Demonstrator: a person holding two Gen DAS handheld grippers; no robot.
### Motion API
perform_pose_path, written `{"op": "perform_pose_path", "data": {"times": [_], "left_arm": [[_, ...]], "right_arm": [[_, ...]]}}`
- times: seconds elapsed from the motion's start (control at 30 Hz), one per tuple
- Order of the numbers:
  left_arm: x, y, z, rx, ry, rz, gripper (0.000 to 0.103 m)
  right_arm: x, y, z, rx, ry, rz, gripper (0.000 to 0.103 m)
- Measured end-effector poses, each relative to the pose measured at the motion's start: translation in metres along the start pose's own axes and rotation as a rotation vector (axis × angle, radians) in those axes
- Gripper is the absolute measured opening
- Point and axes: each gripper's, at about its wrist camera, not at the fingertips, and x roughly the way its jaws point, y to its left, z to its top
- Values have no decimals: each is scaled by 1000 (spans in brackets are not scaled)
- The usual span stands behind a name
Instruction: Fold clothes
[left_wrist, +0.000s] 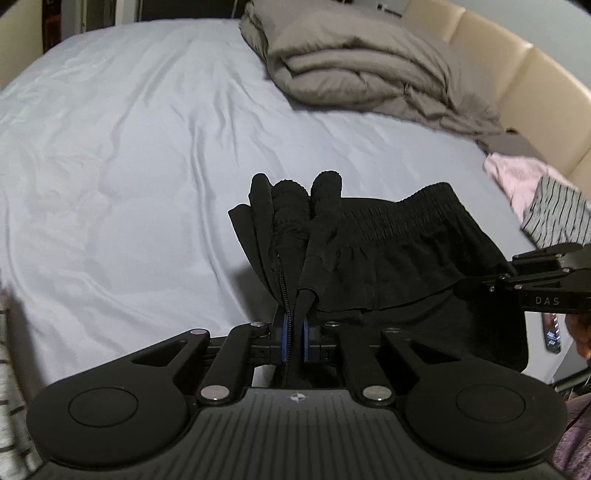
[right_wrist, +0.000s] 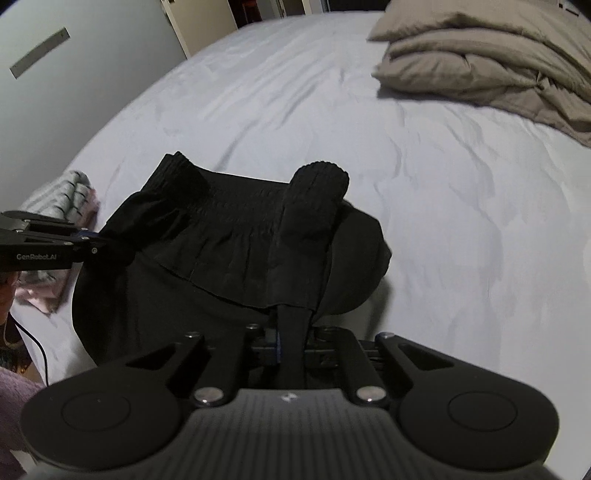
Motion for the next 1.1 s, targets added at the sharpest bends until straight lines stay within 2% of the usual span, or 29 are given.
{"op": "perform_pose_path", "data": {"times": [0.2, 0.43, 0.7, 0.9, 1.1], "left_arm": [[-46, 18, 0, -30, -65, 3, 5], [-110, 57, -5, -64, -145, 10, 5], [-173, 115, -26, -176, -215, 93, 5], [-220, 165, -42, -270, -287, 145, 5], [-256, 211, -57, -356, -320, 198, 5]], "right_arm": [[-25, 31, 18, -8, -91, 50, 8], [-37, 78, 43, -38, -165, 143, 8], [-19, 155, 76, -80, -203, 269, 8], [0, 214, 93, -101, -204, 380, 8], [30, 269, 107, -96, -187, 498, 8]]}}
